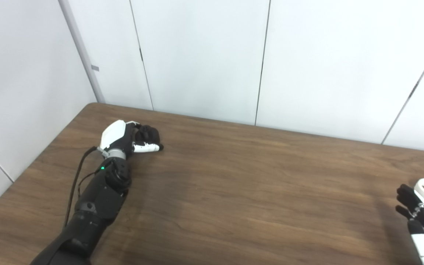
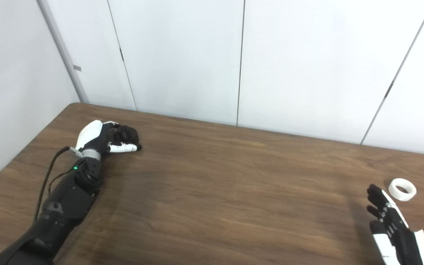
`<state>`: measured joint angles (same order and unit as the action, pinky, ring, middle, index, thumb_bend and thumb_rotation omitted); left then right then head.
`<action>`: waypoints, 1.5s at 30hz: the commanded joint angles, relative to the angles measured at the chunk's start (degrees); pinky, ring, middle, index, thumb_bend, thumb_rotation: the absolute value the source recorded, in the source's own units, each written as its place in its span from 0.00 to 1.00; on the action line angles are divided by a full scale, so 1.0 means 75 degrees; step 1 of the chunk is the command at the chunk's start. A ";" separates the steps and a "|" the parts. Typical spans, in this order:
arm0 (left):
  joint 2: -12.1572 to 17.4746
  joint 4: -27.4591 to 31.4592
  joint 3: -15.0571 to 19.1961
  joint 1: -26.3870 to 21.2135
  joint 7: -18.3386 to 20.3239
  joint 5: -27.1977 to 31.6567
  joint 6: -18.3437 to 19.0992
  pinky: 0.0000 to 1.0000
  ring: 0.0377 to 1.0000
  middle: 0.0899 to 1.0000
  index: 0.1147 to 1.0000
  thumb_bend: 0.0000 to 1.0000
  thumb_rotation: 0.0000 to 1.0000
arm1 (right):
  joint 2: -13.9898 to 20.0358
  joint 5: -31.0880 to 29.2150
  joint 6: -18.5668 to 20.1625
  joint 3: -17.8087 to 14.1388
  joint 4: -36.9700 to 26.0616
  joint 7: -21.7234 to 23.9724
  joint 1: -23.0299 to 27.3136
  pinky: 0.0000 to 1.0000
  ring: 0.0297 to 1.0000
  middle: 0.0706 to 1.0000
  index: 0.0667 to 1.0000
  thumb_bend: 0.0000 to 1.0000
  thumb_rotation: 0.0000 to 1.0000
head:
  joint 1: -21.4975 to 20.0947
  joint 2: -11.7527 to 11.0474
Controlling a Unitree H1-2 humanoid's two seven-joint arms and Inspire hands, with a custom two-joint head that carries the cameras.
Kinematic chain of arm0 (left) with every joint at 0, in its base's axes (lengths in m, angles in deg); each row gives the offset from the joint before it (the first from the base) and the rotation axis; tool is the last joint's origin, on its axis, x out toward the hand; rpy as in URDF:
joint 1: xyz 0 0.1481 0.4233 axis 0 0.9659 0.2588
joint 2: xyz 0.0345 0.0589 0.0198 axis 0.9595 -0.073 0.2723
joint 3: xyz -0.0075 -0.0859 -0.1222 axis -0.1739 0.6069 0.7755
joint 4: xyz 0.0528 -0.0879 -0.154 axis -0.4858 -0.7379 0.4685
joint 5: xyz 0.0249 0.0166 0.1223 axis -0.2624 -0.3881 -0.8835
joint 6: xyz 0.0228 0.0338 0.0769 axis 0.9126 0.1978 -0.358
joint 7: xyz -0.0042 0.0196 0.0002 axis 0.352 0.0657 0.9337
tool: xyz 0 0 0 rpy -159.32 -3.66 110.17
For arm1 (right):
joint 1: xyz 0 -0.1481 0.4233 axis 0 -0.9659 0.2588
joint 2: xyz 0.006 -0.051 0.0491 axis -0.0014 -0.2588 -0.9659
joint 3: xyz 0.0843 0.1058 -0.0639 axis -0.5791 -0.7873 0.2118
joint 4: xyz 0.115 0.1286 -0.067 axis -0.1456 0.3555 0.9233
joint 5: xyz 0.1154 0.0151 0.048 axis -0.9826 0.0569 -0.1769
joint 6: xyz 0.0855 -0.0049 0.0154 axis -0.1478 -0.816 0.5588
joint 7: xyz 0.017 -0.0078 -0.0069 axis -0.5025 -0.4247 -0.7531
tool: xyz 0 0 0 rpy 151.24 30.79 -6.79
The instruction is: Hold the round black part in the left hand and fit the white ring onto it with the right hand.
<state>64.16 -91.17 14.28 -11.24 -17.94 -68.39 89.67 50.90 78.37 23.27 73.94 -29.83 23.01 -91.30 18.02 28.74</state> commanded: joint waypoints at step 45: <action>0.0109 0.1364 -0.0107 0.0277 -0.0635 -0.0514 -0.0606 1.00 0.87 0.73 0.42 0.52 0.05 | -0.0247 0.0175 0.0031 0.0128 0.0115 -0.0150 -0.0342 0.86 0.89 0.88 0.86 0.65 0.91 | -0.0342 0.0285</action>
<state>64.00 -83.98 13.38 -7.64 -21.80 -71.04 85.62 50.72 79.51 23.56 74.00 -30.60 22.97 -91.80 15.39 30.85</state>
